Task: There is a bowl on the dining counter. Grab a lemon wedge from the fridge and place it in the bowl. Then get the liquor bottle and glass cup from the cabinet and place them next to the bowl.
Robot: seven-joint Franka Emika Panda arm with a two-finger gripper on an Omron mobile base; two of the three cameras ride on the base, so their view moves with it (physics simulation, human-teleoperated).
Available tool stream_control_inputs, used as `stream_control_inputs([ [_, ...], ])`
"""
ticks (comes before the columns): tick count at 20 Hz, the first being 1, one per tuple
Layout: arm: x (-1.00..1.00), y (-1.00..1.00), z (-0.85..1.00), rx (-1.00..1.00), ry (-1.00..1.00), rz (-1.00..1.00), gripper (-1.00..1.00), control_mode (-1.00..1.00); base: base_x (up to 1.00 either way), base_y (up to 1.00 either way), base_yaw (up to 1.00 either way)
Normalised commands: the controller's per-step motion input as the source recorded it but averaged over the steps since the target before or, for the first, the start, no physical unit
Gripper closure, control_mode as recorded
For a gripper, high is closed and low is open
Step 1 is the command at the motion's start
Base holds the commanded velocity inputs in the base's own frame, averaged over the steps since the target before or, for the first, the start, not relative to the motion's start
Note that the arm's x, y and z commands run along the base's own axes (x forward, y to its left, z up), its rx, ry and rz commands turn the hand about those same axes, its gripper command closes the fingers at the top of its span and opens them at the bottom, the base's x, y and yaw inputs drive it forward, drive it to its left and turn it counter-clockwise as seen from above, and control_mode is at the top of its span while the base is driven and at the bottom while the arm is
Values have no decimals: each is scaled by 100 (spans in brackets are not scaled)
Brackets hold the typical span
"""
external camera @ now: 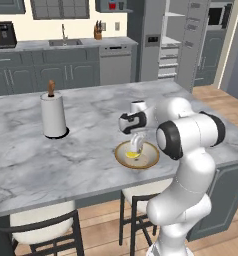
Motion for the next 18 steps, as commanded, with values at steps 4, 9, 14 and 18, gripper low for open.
stream_control_inputs([
  [4,0,-3,-33,-1,-12,0,100,-100,0,0,0],
  [9,-2,-2,-21,-1,-13,0,100,-100,0,0,0],
  [14,-17,0,-12,0,-11,0,-100,-100,0,0,0],
  [18,-30,-2,11,4,-12,0,-100,-100,0,0,0],
])
